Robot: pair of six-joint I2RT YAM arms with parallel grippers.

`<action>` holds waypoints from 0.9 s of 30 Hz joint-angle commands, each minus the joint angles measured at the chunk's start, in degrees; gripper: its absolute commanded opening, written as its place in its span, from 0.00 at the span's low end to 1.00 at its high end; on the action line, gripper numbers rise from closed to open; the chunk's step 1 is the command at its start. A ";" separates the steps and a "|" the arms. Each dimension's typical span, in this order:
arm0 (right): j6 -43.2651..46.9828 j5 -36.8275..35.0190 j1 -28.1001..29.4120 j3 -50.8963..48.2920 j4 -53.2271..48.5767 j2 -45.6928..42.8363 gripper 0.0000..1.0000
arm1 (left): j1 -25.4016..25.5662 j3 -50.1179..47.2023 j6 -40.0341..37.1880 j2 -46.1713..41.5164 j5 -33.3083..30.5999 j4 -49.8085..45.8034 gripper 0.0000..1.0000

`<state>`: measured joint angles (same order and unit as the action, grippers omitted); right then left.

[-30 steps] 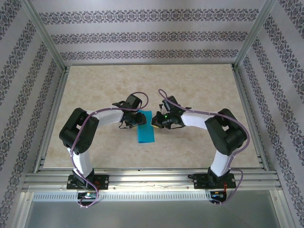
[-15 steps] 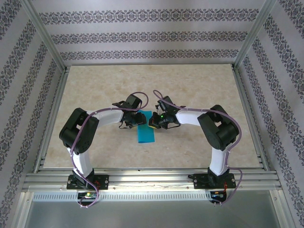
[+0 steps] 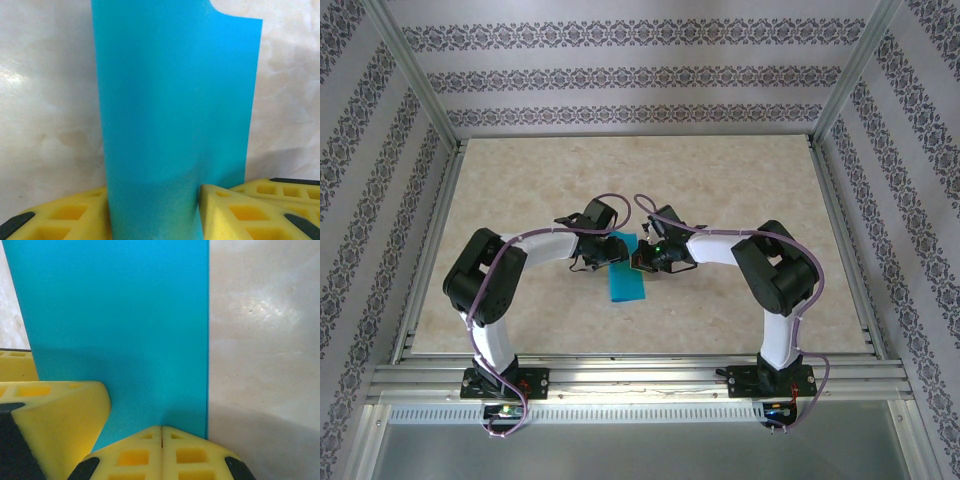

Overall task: Fold a paper plane with a square sheet of paper (pick it up from the middle)
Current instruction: Hold the square sheet of paper at the center of the table.

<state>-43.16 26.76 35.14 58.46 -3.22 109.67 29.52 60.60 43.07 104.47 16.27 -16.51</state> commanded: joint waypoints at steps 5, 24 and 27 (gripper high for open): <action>6.76 -4.03 -3.67 -4.26 -9.72 0.39 0.00 | -0.94 -3.10 1.44 -4.89 -2.33 1.81 0.50; 9.33 -3.02 -4.80 -1.04 -14.32 1.68 0.00 | -1.65 -10.20 7.09 -7.36 18.73 26.07 0.15; 9.12 -2.86 -4.82 -1.14 -14.22 1.47 0.00 | -1.61 -10.97 8.56 -5.21 20.26 28.55 0.09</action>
<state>-34.26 27.90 30.85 58.92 -10.07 108.27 28.38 50.59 48.84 97.60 31.94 5.39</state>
